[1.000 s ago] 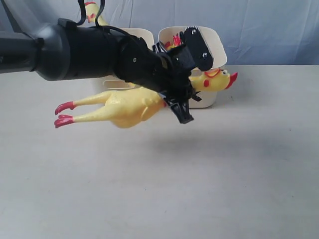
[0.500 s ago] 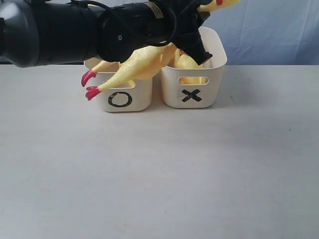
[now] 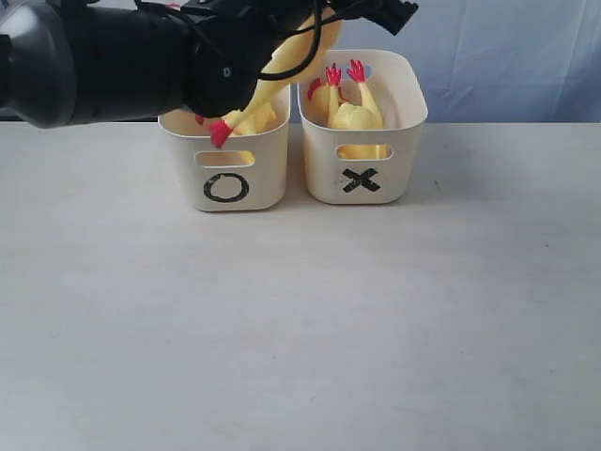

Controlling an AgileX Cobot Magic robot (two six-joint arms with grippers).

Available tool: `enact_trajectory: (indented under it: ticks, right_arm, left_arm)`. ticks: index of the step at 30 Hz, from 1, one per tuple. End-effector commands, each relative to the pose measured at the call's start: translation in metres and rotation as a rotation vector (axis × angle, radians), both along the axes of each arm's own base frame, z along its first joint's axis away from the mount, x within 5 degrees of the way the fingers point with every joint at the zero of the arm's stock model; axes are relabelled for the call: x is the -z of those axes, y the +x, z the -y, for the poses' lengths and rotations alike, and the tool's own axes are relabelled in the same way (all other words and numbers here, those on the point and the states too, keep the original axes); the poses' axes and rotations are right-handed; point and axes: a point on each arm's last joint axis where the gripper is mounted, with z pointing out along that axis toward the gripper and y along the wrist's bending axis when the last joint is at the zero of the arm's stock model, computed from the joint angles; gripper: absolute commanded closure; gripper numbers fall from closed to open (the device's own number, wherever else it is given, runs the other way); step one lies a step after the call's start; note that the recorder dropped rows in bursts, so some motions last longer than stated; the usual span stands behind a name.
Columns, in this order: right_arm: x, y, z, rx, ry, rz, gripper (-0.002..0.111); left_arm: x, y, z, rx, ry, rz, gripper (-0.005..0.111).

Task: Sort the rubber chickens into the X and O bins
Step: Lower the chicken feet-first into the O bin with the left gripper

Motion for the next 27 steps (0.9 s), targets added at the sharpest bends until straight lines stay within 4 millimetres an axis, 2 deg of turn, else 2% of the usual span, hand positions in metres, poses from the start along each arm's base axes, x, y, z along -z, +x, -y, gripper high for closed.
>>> enact_trajectory:
  ticks: [1,11,21,27]
  right_arm:
    - [-0.001,-0.001,0.0,-0.003,0.006,0.007,0.108]
    - [-0.001,-0.001,0.0,-0.004,0.008,0.006,0.108]
    - [-0.001,-0.001,0.0,-0.004,0.008,0.006,0.108]
    - [-0.001,-0.001,0.0,-0.004,0.008,0.006,0.108]
  left_arm:
    - [0.001,0.01,-0.007,0.002,-0.091,0.076,0.107]
    - [0.024,0.027,-0.01,-0.012,-0.147,0.194,0.107]
    - [0.032,0.04,-0.026,-0.069,-0.237,0.25,0.107]
    - [0.032,0.052,-0.042,-0.068,-0.304,0.215,0.107]
